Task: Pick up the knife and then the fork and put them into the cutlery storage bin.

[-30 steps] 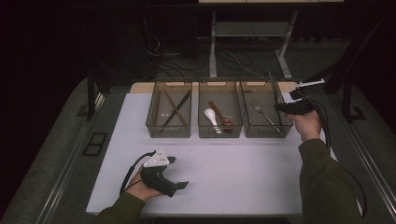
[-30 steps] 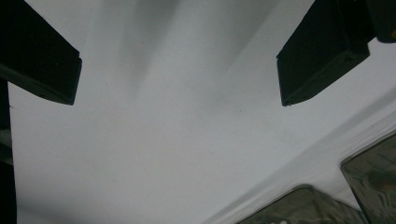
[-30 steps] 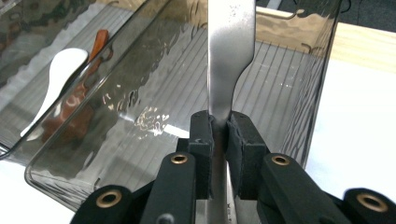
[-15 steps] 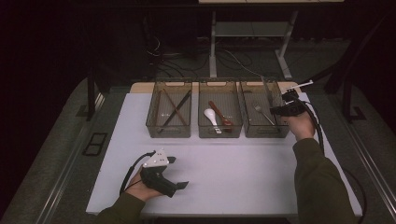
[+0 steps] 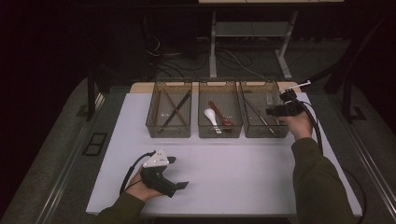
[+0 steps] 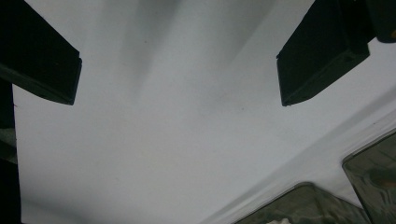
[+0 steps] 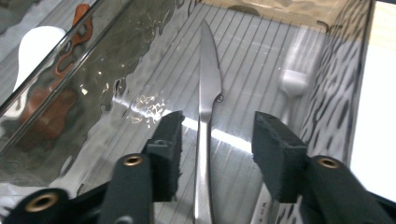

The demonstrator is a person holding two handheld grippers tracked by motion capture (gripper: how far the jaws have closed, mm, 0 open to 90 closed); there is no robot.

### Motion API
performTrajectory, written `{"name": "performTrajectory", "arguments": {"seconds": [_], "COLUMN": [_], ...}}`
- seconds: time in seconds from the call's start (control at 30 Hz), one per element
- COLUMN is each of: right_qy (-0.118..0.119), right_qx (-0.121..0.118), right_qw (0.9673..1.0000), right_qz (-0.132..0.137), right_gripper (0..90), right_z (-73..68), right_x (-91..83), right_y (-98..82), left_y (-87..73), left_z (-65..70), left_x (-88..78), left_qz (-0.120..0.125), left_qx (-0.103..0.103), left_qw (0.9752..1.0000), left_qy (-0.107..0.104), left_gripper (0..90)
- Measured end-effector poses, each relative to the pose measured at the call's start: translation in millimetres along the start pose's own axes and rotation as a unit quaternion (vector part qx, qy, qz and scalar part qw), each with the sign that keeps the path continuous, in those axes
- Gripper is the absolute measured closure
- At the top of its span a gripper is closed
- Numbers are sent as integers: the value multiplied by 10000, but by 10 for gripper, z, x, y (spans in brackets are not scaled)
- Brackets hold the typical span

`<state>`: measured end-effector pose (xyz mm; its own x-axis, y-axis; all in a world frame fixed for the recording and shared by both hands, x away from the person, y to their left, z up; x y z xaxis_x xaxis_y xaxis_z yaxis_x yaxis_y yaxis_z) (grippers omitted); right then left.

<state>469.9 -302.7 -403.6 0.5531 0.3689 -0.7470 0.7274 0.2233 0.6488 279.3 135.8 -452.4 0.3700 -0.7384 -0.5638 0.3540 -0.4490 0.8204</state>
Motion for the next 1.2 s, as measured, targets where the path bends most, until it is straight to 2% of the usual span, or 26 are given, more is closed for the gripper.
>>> {"name": "performTrajectory", "arguments": {"seconds": [0.13,0.33,0.5,0.63,0.73,0.83,0.97,1.07,1.2], "right_qy": [151,240,319,314,245,389,565,503,598], "right_qx": [29,-136,-235,-386,-502,-487,-462,-566,-632], "right_qw": [9998,9992,9978,9974,9964,9944,9924,9917,9901], "right_qz": [120,289,529,530,635,849,993,1035,1097], "right_gripper": [430,354,281,197,189,175,171,171,171], "right_z": [4,-43,-99,-171,-229,-267,-316,-350,-380], "right_x": [-61,-194,-278,-302,-344,-407,-459,-487,-537], "right_y": [-25,-41,-73,-96,-118,-144,-208,-266,-350], "left_y": [-1,-2,-3,-2,-2,-3,-1,-2,-3], "left_z": [-2,0,-2,-7,-11,-14,-15,-18,-27], "left_x": [3,3,1,1,4,5,11,10,-1], "left_qz": [8,9,6,12,10,28,19,6,-26], "left_qx": [-15,-37,-59,-48,-46,-101,-115,-110,-69], "left_qw": [10000,10000,10000,10000,10000,9999,9999,9999,10000], "left_qy": [5,16,27,31,30,21,13,26,29], "left_gripper": [0,0,0,0,0,0,0,0,0]}}
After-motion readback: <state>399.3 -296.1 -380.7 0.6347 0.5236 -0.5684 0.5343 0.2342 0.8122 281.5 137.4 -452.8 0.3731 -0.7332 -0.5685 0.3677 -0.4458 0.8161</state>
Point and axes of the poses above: each handheld gripper's, and its own axes: x roughly forward along the jaws, y roughly out of its top, z roughly to its right, the point moved 2 cm from there along x, roughly forward along the jaws, and after that the axes turned 3 degrees about y, right-handed, at the moved point
